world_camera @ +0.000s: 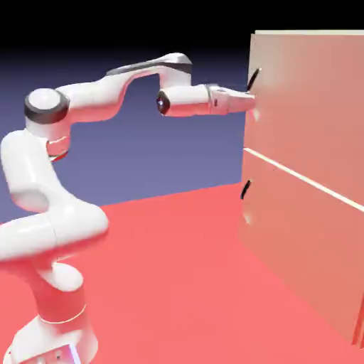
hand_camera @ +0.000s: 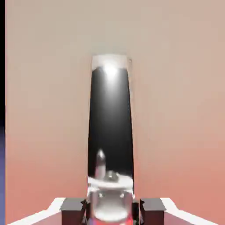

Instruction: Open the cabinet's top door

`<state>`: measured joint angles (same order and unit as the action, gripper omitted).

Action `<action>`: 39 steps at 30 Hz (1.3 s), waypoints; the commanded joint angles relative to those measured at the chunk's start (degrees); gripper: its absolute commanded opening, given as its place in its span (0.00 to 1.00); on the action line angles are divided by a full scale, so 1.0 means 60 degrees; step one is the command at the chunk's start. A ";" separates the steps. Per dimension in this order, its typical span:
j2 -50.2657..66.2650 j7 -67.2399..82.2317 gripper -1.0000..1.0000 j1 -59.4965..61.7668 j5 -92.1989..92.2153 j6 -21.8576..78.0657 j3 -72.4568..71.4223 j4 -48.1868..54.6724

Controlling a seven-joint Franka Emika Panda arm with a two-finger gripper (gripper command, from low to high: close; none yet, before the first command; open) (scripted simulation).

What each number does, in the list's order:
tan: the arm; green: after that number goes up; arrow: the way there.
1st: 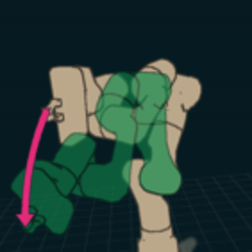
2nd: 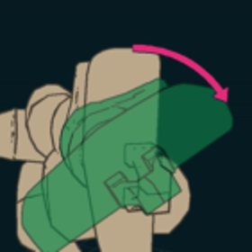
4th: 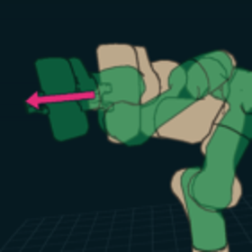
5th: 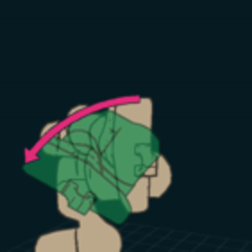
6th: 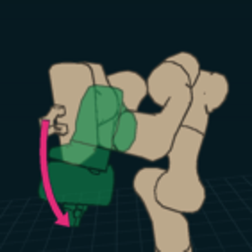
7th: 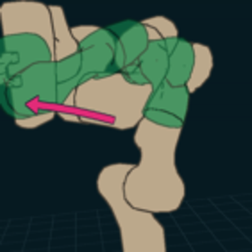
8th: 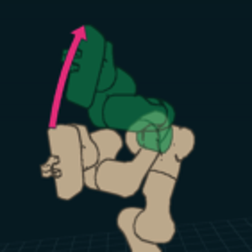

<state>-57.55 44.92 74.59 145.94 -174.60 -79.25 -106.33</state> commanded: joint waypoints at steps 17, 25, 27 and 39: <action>-0.0646 0.0863 0.00 -0.5773 -0.1087 0.3756 0.4302 -0.5766; -0.1772 0.0539 0.00 -0.8225 -0.3239 0.5539 0.7032 -0.8233; -0.2123 0.0400 0.00 -0.8649 -0.3904 0.5964 0.7724 -0.8722; -0.3933 -0.0404 0.00 -0.9542 -0.8235 0.8560 1.1878 -1.0437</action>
<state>-81.15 42.50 17.34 96.51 -123.18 -7.98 -168.95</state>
